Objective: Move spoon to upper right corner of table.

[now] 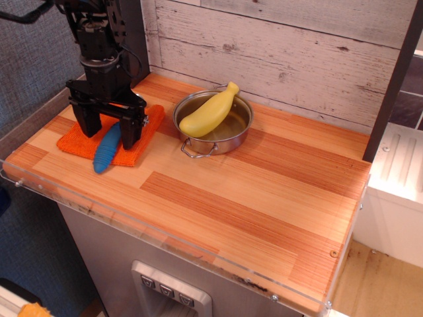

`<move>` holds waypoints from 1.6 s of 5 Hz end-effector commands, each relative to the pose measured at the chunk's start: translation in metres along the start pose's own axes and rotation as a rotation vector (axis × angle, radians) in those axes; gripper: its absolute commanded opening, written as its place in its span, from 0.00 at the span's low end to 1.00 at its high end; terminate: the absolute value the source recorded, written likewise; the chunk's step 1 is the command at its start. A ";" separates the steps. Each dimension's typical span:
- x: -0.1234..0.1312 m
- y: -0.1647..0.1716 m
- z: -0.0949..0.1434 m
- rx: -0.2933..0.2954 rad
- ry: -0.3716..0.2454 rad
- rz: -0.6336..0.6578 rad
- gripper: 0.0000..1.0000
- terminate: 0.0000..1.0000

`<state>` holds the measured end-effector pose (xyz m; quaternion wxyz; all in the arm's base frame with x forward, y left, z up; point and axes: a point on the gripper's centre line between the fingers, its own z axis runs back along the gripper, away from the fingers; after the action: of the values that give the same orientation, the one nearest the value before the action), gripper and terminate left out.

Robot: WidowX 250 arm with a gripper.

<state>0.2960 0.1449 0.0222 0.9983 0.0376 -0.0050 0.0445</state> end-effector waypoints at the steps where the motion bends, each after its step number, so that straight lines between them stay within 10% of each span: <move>1: 0.007 0.008 0.010 0.028 -0.035 -0.003 1.00 0.00; 2: 0.006 0.007 0.008 0.032 -0.029 -0.014 1.00 0.00; 3: 0.006 0.004 0.006 0.033 -0.024 -0.027 0.00 0.00; 5: 0.003 -0.005 0.002 0.028 -0.018 -0.040 0.00 0.00; 8: -0.004 0.000 0.084 0.023 -0.185 0.052 0.00 0.00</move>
<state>0.2899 0.1320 0.0885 0.9947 0.0388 -0.0683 0.0659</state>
